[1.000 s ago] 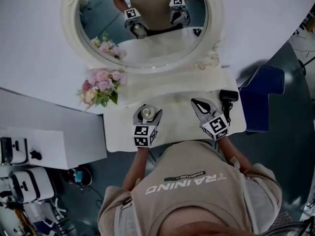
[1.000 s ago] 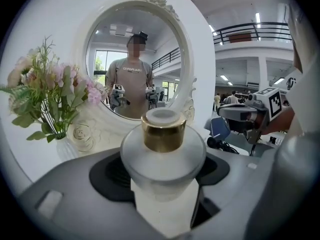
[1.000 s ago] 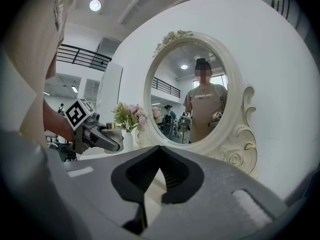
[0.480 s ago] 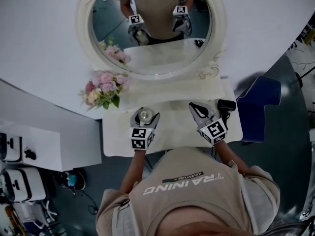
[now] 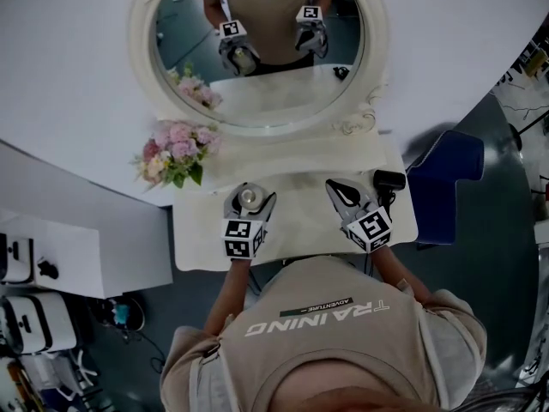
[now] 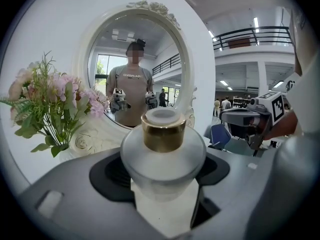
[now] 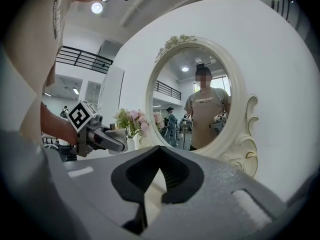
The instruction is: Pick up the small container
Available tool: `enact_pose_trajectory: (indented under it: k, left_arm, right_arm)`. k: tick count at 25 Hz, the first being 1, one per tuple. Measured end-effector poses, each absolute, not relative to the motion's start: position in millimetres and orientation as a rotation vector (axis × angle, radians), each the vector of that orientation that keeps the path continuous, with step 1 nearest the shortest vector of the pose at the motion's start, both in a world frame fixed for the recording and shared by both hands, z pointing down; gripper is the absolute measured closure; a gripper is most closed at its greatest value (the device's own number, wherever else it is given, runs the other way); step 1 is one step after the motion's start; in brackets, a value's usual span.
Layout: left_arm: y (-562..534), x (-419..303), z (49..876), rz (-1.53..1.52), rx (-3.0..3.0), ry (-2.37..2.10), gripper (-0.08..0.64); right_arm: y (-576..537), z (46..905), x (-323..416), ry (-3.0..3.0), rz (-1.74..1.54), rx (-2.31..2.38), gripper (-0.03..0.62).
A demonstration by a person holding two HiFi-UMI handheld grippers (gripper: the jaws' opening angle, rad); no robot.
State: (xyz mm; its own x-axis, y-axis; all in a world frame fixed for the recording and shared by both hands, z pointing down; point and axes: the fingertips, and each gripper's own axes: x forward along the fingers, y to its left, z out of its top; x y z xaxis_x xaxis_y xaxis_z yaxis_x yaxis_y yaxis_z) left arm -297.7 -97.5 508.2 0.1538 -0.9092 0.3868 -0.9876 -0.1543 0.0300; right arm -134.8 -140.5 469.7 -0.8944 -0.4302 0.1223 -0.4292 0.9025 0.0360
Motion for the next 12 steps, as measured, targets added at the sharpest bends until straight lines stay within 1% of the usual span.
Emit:
enact_pose_trajectory:
  k: [12]
  left_arm:
    - [-96.1, -286.9, 515.5, 0.434, 2.191, -1.779, 0.209]
  right_arm:
    - [-133.8, 476.4, -124.3, -2.907, -0.068, 0.692, 0.591]
